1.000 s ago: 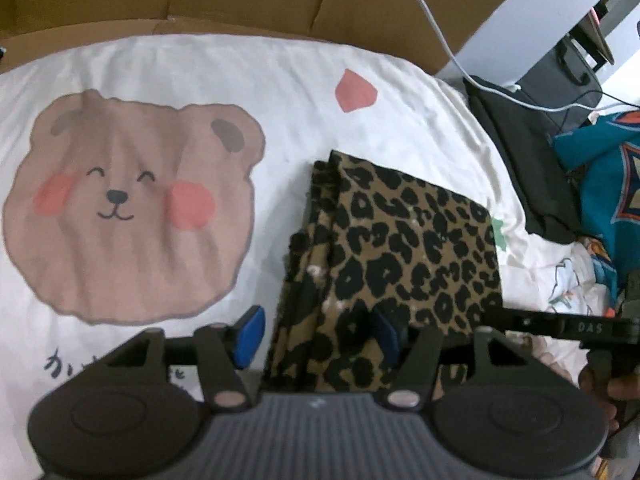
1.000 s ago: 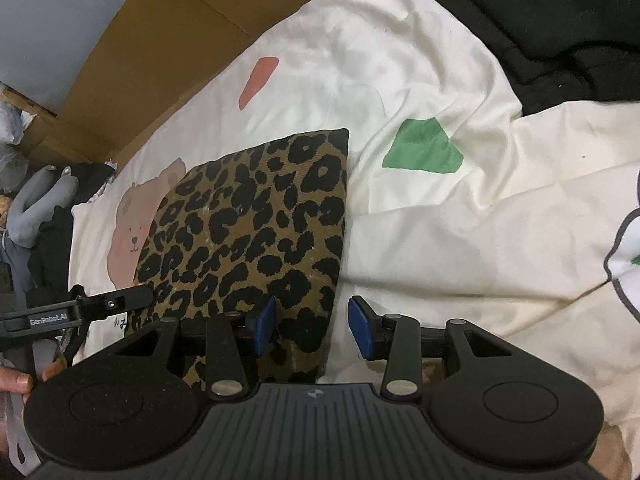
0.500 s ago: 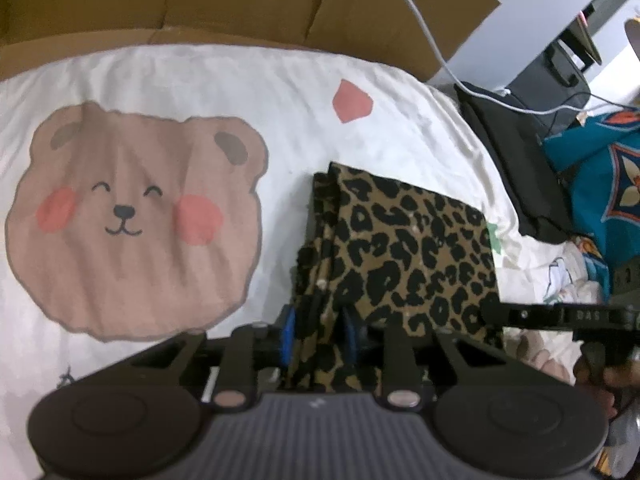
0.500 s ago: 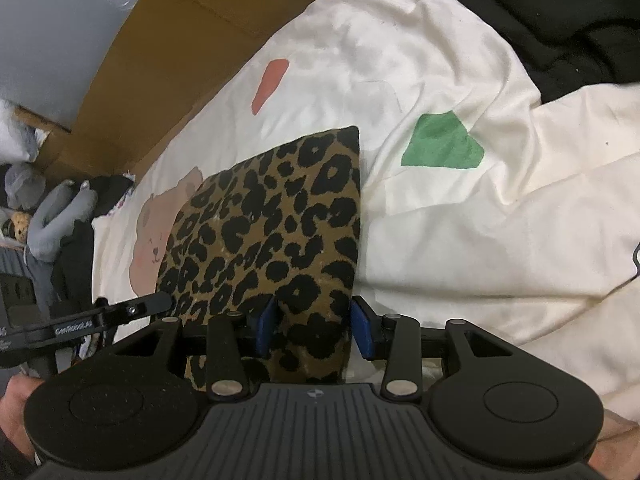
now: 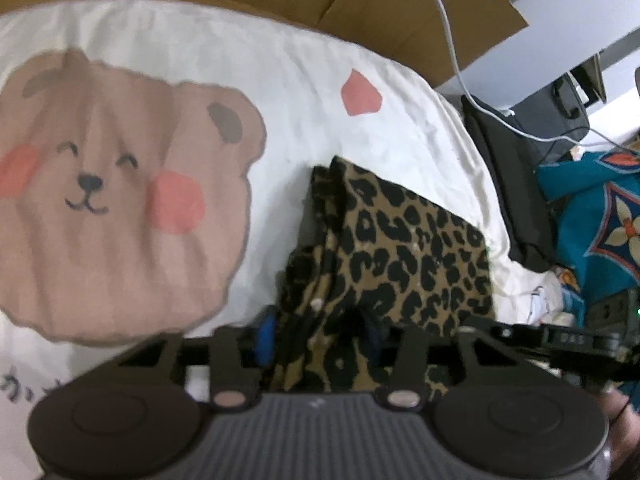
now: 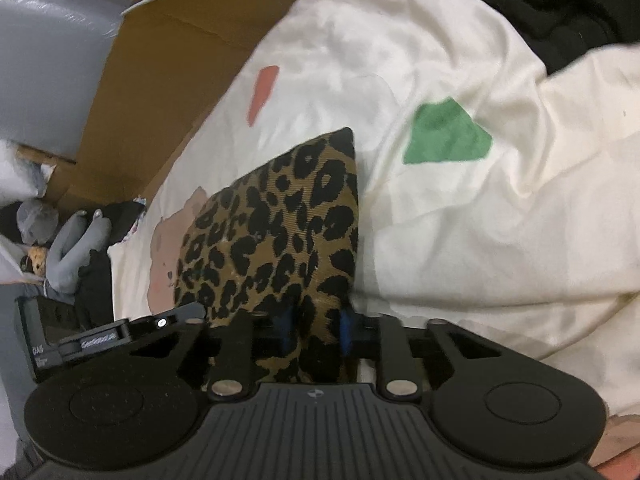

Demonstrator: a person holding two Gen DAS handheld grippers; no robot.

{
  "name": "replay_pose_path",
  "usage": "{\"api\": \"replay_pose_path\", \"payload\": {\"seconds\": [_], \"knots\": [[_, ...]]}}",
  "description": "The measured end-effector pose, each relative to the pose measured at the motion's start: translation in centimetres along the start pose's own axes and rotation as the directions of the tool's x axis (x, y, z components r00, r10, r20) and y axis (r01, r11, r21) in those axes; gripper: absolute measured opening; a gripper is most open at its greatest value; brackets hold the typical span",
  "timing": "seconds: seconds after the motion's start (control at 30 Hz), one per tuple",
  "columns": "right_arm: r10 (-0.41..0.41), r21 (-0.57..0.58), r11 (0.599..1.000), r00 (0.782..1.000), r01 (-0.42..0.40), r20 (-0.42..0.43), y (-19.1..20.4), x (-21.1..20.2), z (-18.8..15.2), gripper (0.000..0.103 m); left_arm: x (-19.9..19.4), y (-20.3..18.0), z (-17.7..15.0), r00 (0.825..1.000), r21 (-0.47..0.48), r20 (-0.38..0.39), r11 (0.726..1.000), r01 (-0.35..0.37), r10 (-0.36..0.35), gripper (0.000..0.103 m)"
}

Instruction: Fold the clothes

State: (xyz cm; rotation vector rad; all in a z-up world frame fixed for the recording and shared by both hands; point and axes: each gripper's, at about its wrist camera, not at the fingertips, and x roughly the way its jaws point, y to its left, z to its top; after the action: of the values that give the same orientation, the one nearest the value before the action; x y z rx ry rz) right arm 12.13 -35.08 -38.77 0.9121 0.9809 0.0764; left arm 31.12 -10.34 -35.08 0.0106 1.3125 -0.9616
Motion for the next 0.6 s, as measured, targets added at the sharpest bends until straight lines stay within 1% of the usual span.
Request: {"api": "replay_pose_path", "payload": {"seconds": [0.03, 0.1, 0.13, 0.17, 0.2, 0.23, 0.27, 0.3, 0.37, 0.4, 0.47, 0.53, 0.57, 0.6], "knots": [[0.005, -0.004, 1.0, 1.0, -0.005, 0.003, 0.3, -0.3, 0.0, 0.009, -0.1, 0.0, 0.1, 1.0, 0.005, 0.001, 1.0, -0.002, 0.002, 0.032], [0.027, 0.024, 0.999, 1.0, -0.027, 0.009, 0.6, -0.7, 0.0, 0.009, -0.4, 0.0, 0.2, 1.0, 0.015, 0.002, 1.0, -0.005, 0.005, 0.032], [0.04, 0.043, 0.998, 0.999, -0.04, 0.012, 0.7, -0.9, 0.1, 0.01, -0.5, 0.0, 0.3, 1.0, 0.02, 0.002, 1.0, -0.007, 0.007, 0.033], [0.04, 0.048, 0.998, 0.999, -0.041, 0.011, 0.7, -0.8, 0.1, 0.014, -0.4, -0.1, 0.3, 1.0, 0.023, 0.001, 1.0, -0.012, 0.012, 0.037], [0.033, 0.046, 0.998, 0.999, -0.033, 0.007, 0.6, -0.6, 0.1, 0.014, -0.3, -0.1, 0.4, 1.0, 0.026, 0.0, 0.999, -0.019, 0.019, 0.045], [0.026, 0.044, 0.999, 1.0, -0.026, 0.004, 0.5, -0.5, 0.1, 0.015, 0.0, -0.2, 0.5, 1.0, 0.027, -0.005, 0.999, -0.018, 0.018, 0.049], [0.019, 0.042, 0.999, 1.0, -0.019, 0.0, 0.4, -0.3, 0.1, 0.019, 0.2, -0.2, 0.6, 1.0, 0.026, -0.012, 1.0, -0.016, 0.016, 0.057], [0.011, 0.04, 0.999, 1.0, -0.011, -0.003, 0.3, -0.1, 0.1, 0.023, 0.5, -0.2, 0.7, 1.0, 0.026, -0.018, 1.0, -0.013, 0.014, 0.061], [-0.003, 0.036, 0.999, 1.0, 0.004, -0.01, 0.1, 0.3, 0.0, 0.029, 1.0, 0.0, 0.8, 1.0, 0.016, -0.021, 1.0, -0.003, 0.004, 0.062], [-0.006, 0.037, 0.999, 1.0, 0.006, -0.015, -0.1, 0.5, 0.0, 0.029, 1.1, 0.2, 0.8, 1.0, 0.005, -0.016, 1.0, 0.006, -0.006, 0.063], [0.007, 0.064, 0.998, 1.0, -0.005, -0.025, -0.5, 1.2, -0.2, 0.03, 1.3, 0.3, 0.8, 1.0, -0.006, -0.009, 1.0, 0.012, -0.012, 0.063], [0.019, 0.084, 0.996, 0.999, -0.016, -0.03, -0.7, 1.6, -0.4, 0.03, 1.3, 0.4, 0.9, 1.0, -0.015, -0.002, 1.0, 0.017, -0.017, 0.061], [0.021, 0.082, 0.996, 0.999, -0.019, -0.03, -0.7, 1.7, -0.5, 0.03, 1.4, 0.3, 0.8, 1.0, -0.016, 0.0, 1.0, 0.023, -0.023, 0.05], [0.023, 0.08, 0.997, 0.999, -0.021, -0.029, -0.6, 1.8, -0.6, 0.03, 1.3, 0.2, 0.8, 1.0, -0.018, -0.001, 0.999, 0.029, -0.029, 0.046]]}}
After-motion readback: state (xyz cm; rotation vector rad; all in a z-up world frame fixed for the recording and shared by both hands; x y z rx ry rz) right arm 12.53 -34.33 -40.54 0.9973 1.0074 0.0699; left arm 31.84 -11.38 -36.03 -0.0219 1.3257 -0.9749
